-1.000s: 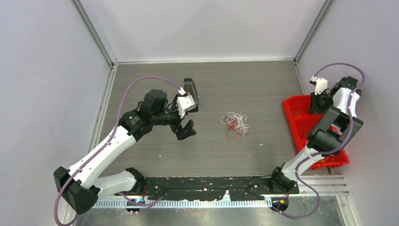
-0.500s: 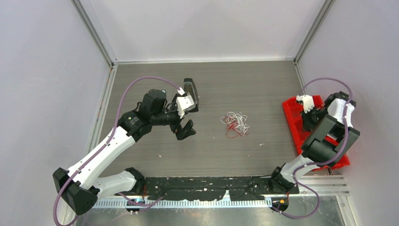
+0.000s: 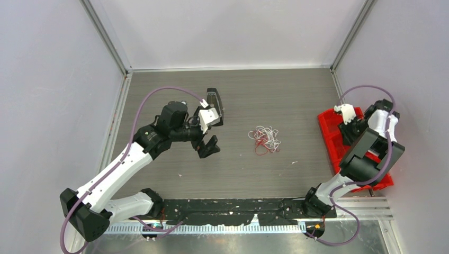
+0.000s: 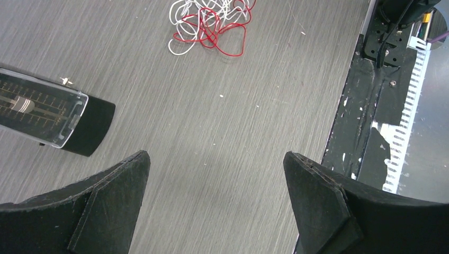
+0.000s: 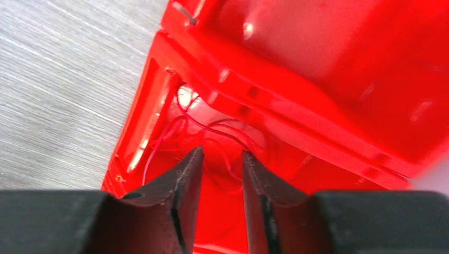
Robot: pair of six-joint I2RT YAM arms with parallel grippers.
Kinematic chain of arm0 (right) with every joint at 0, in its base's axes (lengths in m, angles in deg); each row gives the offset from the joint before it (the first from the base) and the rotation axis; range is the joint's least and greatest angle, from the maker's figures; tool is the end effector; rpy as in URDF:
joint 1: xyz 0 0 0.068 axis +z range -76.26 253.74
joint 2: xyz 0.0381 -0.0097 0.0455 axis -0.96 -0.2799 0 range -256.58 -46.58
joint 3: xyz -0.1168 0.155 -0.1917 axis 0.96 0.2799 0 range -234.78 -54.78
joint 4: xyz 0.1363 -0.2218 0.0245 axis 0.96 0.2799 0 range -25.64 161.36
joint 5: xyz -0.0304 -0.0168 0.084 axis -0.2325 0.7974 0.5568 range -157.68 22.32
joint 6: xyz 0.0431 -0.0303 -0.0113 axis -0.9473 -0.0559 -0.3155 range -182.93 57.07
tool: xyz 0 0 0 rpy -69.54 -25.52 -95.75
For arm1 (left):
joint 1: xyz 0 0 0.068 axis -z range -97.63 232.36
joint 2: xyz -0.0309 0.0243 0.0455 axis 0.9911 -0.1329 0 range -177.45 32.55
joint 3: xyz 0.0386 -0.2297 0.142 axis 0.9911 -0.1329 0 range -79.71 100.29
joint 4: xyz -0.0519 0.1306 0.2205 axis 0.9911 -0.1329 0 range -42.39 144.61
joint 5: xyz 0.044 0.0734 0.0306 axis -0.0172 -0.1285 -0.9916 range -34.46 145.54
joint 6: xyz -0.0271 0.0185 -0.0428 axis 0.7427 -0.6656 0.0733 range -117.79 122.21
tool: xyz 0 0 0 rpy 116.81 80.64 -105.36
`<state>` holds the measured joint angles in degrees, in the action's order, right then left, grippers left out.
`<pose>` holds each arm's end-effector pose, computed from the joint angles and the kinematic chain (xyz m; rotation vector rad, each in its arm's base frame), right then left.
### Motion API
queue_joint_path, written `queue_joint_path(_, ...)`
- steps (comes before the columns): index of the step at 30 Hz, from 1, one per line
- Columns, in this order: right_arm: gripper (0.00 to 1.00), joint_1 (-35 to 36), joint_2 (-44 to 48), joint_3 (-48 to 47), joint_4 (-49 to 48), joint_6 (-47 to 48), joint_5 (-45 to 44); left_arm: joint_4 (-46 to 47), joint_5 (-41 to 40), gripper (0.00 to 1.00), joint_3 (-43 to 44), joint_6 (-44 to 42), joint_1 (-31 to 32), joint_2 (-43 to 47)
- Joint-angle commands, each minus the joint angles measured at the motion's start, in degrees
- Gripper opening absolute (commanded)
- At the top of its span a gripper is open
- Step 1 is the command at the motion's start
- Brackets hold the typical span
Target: Untangle the cables
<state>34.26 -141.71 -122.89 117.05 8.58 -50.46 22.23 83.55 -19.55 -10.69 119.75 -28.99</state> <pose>0.2448 -0.1880 0.2124 -0.8071 2.6742 0.0322 0.1711 -0.1518 0.3412 1.1801 1.8356 -0.7722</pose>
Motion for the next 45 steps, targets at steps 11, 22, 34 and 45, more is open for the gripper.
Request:
queue_joint_path(11,0.73,5.27,13.26,-14.57,19.03,-3.95,8.15,4.63,-0.3,1.0,-2.8,4.71,-2.45,1.75)
queue_joint_path(22,0.77,45.79,13.35,-0.7,-9.57,-45.79,10.38,7.5,7.2,1.0,-3.64,16.49,-8.94,-1.43)
queue_joint_path(34,0.16,53.03,-8.54,-3.84,-16.77,-52.0,9.64,11.2,9.42,0.97,-9.79,19.17,-9.91,1.8)
queue_joint_path(45,0.05,59.67,13.94,1.64,-15.31,-44.72,25.18,17.89,17.35,0.76,-9.99,18.16,-9.92,0.44)
